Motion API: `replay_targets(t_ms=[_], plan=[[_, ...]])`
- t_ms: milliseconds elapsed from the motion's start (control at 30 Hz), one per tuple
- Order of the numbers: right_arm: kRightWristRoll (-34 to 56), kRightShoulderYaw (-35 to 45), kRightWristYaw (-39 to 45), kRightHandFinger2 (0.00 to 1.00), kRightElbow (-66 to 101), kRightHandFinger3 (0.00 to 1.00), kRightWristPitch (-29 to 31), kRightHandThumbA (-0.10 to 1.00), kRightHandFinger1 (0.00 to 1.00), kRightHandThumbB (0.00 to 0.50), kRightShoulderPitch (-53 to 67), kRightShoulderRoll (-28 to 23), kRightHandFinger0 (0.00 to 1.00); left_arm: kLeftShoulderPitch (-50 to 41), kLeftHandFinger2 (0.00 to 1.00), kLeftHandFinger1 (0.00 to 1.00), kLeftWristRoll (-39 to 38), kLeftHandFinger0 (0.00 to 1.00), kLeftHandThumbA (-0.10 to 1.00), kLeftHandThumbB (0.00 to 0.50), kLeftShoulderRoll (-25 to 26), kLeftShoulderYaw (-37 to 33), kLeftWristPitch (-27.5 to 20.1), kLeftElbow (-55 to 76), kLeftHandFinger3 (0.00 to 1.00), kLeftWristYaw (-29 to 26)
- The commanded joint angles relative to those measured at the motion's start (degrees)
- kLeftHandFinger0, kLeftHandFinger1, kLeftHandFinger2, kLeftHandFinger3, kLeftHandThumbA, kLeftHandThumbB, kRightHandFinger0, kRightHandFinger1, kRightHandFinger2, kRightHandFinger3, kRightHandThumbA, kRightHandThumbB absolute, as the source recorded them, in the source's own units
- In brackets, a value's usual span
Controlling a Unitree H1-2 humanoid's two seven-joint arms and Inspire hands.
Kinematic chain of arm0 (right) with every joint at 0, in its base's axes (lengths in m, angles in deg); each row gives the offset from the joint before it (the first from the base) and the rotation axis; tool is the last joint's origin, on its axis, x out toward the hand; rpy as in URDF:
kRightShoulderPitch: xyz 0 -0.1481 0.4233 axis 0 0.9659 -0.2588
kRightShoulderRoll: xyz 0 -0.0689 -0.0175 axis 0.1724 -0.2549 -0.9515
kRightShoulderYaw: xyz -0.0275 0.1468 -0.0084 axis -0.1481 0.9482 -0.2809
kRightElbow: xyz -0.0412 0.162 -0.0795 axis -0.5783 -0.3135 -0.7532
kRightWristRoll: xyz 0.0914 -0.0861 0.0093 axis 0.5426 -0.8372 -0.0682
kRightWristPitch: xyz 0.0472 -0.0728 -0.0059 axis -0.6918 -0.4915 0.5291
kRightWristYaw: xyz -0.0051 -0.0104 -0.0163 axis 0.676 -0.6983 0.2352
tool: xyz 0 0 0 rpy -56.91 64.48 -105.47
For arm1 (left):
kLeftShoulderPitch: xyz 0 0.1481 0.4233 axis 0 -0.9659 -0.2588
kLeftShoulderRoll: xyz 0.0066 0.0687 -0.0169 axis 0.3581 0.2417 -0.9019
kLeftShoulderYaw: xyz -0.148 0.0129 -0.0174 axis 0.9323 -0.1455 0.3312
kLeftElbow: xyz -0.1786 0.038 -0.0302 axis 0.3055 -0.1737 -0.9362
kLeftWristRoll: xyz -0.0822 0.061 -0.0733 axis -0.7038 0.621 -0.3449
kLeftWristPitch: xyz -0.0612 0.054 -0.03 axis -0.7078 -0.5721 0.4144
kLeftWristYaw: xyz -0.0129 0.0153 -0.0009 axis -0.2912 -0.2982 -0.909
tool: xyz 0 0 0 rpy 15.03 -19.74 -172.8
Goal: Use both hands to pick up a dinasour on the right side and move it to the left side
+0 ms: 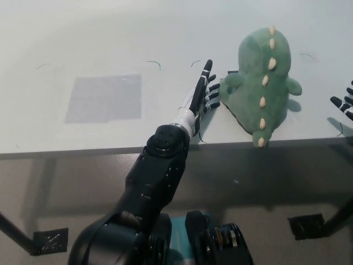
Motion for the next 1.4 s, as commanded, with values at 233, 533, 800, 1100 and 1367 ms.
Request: replay_targets(t_ms=[233,533,800,1100,1367], plan=[[-0.8,-2.0,-1.3,1.0,5.6,1.0,-4.2,1.0,1.0,0.302,-3.7,4.4,1.0,3.1,1.0,1.0,-0.2,1.0,1.0,0.466,-2.3,0.1,0.4,0.2,1.0,-1.0],[-2.3,-4.1,-2.1,1.0,8.2,1.0,-6.0,1.0,1.0,0.322,-5.4,7.6,1.0,3.8,1.0,1.0,-0.1,1.0,1.0,0.47,-2.2,0.1,-0.9,-1.1,1.0,-0.8],[-3.9,-6.0,-3.2,1.0,9.9,1.0,-7.3,1.0,1.0,0.31,-6.3,11.4,1.0,4.2,1.0,1.0,-0.6,1.0,1.0,0.471,-2.6,0.5,-0.6,-1.3,1.0,-0.7],[-7.5,-8.9,-4.7,1.0,11.4,1.0,-5.4,1.0,1.0,0.361,-6.5,13.4,1.0,6.5,1.0,1.0,-0.5,1.0,1.0,0.464,-4.0,0.5,2.4,-1.5,1.0,-1.6],[-10.4,-11.0,-5.9,1.0,11.0,1.0,-2.6,1.0,1.0,0.294,-6.9,13.8,1.0,8.1,1.0,1.0,-0.6,1.0,1.0,0.329,-5.5,-0.7,0.5,-4.1,1.0,2.0]])
